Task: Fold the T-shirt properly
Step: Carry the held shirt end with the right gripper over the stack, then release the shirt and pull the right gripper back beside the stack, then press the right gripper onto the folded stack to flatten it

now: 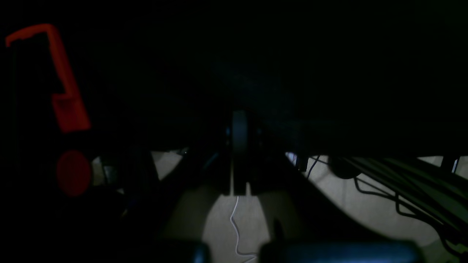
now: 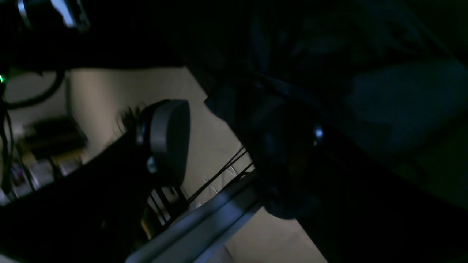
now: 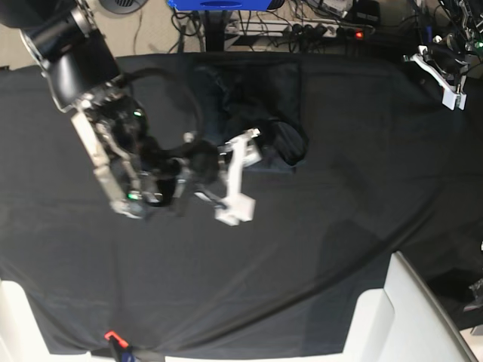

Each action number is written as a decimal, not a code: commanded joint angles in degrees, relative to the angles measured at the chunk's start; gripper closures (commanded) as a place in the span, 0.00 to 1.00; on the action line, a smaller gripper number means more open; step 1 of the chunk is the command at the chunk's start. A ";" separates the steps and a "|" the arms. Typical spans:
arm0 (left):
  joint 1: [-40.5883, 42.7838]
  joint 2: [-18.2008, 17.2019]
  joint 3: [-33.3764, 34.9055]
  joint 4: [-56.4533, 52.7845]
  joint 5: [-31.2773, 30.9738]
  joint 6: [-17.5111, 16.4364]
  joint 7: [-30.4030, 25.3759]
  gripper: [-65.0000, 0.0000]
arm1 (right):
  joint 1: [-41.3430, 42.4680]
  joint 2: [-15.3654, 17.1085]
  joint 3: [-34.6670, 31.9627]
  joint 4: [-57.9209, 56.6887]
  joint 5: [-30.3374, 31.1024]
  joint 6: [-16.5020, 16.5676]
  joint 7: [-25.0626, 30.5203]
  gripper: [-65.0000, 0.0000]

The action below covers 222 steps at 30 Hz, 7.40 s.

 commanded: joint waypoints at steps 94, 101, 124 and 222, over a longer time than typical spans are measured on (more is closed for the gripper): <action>-5.60 0.78 4.19 -0.14 11.66 -0.49 -0.74 1.00 | -0.74 8.38 -0.31 -14.74 0.35 -0.34 16.66 0.93; -5.77 0.78 4.19 -0.14 11.75 -0.49 -0.74 1.00 | -2.14 5.39 -0.31 -4.81 0.27 -6.49 12.35 0.93; -5.86 0.78 4.27 -0.14 11.75 -0.49 -0.74 1.00 | -6.98 5.83 -0.31 -12.19 0.18 -7.55 16.75 0.93; -1.91 -5.63 10.52 -7.70 11.75 -0.49 -7.86 1.00 | -7.33 6.18 -24.93 10.67 -6.59 -19.33 18.68 0.94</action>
